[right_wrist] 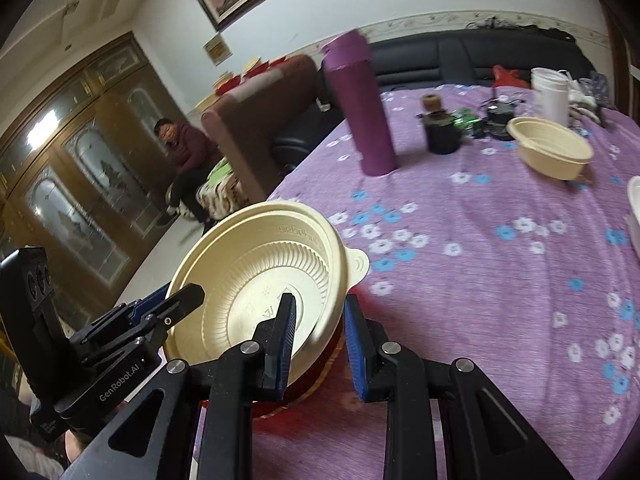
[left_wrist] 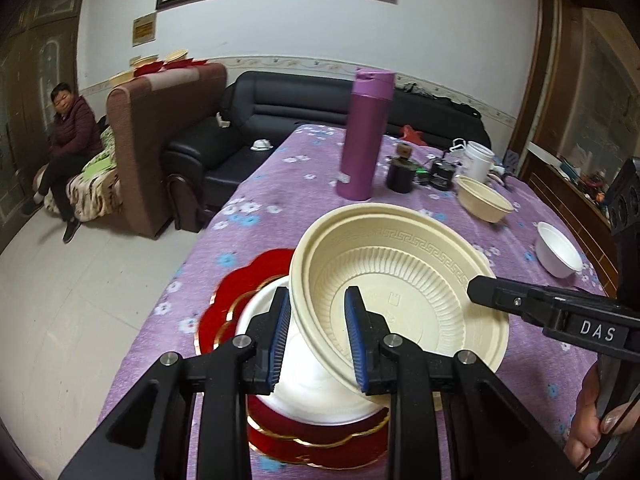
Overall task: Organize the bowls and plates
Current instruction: 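Lower the beige bowl onto the white foam bowl and open both grippers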
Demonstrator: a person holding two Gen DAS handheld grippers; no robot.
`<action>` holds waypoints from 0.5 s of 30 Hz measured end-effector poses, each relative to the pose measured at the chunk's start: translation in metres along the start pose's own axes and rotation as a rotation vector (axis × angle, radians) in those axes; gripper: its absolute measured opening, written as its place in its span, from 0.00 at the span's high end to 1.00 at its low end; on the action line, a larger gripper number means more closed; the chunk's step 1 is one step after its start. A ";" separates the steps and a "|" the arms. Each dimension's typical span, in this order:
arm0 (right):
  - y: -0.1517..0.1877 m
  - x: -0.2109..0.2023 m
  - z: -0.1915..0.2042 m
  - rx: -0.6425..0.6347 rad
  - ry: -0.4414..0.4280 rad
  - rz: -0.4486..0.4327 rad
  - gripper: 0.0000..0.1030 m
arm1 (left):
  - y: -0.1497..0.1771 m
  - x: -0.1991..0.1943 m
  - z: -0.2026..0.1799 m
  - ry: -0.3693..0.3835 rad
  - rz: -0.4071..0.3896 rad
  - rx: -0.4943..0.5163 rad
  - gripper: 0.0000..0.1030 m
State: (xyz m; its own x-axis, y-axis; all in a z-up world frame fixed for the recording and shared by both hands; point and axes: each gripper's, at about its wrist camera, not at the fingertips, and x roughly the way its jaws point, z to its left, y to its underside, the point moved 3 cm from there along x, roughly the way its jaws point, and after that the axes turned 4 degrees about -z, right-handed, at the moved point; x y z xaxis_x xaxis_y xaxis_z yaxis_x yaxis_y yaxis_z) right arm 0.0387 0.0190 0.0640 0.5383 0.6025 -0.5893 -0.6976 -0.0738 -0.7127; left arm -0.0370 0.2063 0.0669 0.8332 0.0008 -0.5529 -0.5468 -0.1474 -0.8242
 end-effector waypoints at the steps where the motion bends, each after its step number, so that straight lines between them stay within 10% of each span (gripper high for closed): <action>1: 0.001 0.006 0.003 -0.003 -0.002 0.011 0.74 | 0.002 0.001 0.004 -0.004 0.004 -0.005 0.75; 15: 0.012 0.044 0.018 -0.028 0.016 0.083 0.74 | 0.016 0.016 0.030 -0.033 0.045 -0.050 0.75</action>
State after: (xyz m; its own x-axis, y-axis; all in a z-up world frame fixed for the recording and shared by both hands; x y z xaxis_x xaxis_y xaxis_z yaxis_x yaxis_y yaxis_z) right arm 0.0456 0.0584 0.0363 0.4868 0.5809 -0.6524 -0.7265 -0.1455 -0.6716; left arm -0.0347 0.2332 0.0409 0.8040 0.0260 -0.5941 -0.5785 -0.1969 -0.7915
